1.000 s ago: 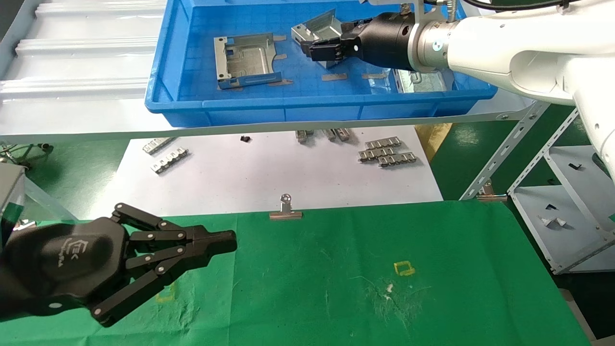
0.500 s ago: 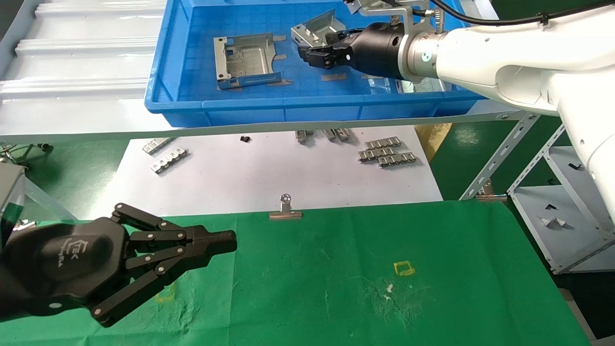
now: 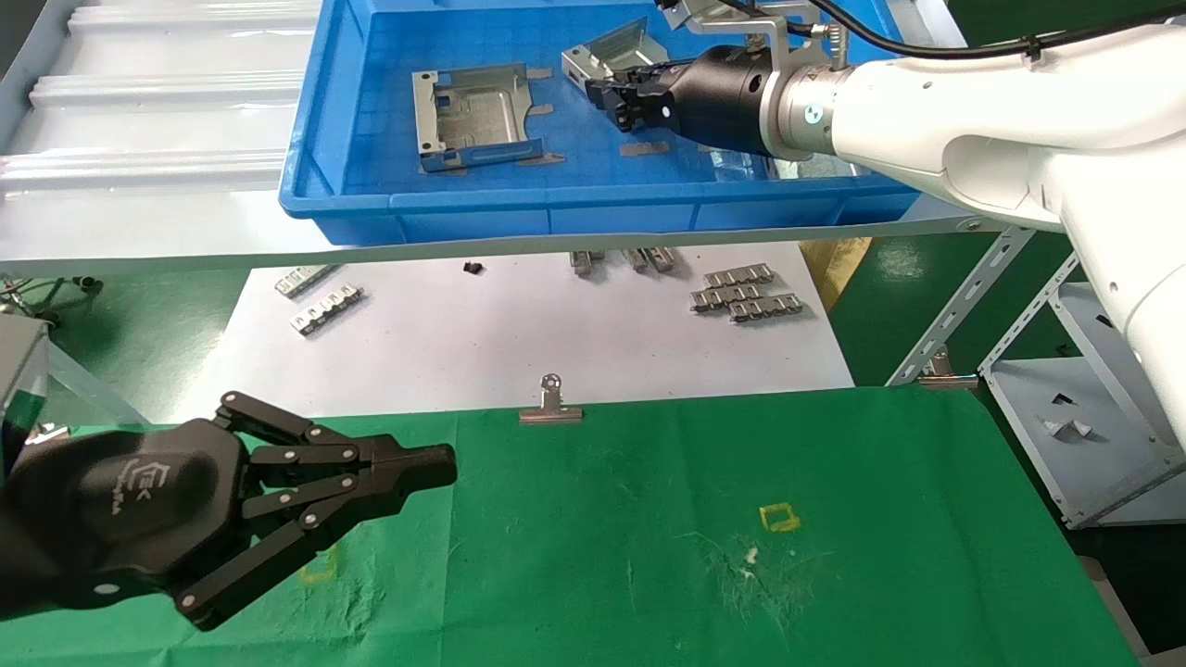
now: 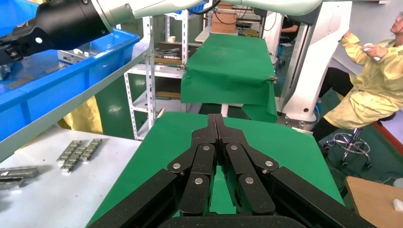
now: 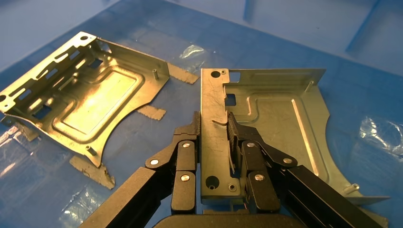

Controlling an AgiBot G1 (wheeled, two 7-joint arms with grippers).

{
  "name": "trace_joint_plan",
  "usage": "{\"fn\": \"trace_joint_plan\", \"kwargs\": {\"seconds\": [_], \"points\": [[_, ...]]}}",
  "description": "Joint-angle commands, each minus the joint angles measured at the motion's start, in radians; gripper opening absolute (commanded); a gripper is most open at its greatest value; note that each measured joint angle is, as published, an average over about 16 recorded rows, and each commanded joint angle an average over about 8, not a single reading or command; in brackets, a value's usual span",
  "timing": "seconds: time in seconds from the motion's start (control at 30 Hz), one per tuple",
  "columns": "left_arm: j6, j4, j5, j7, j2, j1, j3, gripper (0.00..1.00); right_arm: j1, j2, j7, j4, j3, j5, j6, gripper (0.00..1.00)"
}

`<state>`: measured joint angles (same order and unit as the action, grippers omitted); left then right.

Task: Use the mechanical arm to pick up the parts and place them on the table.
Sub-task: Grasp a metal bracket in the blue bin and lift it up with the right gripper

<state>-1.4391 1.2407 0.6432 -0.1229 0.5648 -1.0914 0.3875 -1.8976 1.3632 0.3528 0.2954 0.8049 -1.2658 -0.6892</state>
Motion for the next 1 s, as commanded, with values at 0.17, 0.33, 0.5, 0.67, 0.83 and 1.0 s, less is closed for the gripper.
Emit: {"fn": "trace_joint_plan", "kwargs": {"seconds": [0.17, 0.33, 0.5, 0.67, 0.83, 1.0], "points": [[0.000, 0.000, 0.000, 0.000, 0.000, 0.000, 0.000, 0.00, -0.008, -0.003, -0.009, 0.002, 0.003, 0.063, 0.015, 0.00], [0.000, 0.000, 0.000, 0.000, 0.000, 0.000, 0.000, 0.02, -0.010, -0.010, -0.027, 0.000, -0.028, 0.146, 0.015, 0.00], [0.000, 0.000, 0.000, 0.000, 0.000, 0.000, 0.000, 0.64, 0.015, -0.034, -0.060, 0.010, -0.090, 0.247, -0.005, 0.00], [0.000, 0.000, 0.000, 0.000, 0.000, 0.000, 0.000, 1.00, 0.072, -0.090, -0.101, 0.068, -0.152, 0.335, -0.055, 0.00], [0.000, 0.000, 0.000, 0.000, 0.000, 0.000, 0.000, 1.00, 0.142, -0.187, -0.094, 0.199, -0.180, 0.380, -0.134, 0.00], [0.000, 0.000, 0.000, 0.000, 0.000, 0.000, 0.000, 1.00, 0.206, -0.312, -0.018, 0.391, -0.169, 0.386, -0.211, 0.00]]}}
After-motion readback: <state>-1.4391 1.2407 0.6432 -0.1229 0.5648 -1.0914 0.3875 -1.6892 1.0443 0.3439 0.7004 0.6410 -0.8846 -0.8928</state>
